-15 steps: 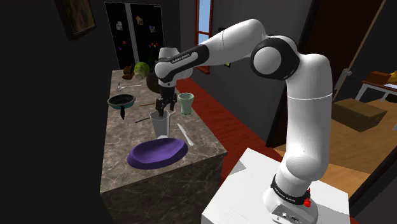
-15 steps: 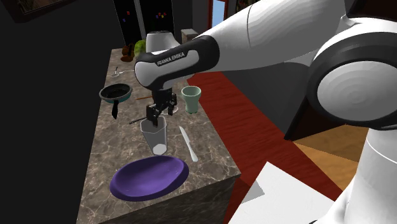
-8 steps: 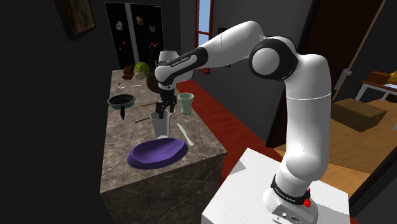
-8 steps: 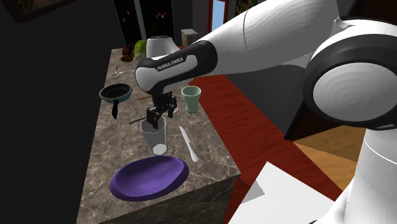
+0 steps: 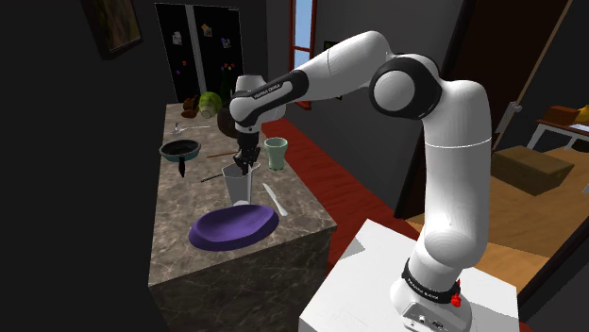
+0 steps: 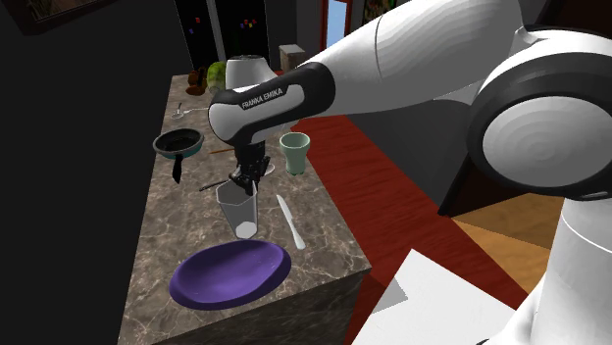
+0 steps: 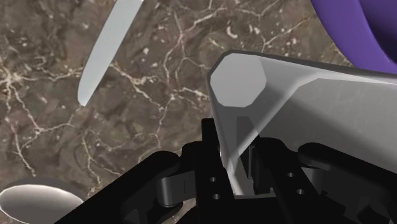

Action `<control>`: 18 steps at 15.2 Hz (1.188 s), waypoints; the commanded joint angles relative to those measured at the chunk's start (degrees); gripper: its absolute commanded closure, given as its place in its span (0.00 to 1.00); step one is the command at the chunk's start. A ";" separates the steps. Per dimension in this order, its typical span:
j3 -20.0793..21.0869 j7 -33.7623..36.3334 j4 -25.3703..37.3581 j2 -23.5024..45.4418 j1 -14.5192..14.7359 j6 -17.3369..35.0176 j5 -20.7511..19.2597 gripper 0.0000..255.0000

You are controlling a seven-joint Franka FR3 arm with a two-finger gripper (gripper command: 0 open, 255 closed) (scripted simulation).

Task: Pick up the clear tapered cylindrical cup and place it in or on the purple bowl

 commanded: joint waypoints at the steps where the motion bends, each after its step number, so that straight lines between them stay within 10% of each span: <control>1: -0.01 0.00 -0.01 0.01 -0.01 0.00 -0.01 1.00; 18: -0.09 1.05 6.74 -2.92 -0.09 -9.63 -0.39 1.00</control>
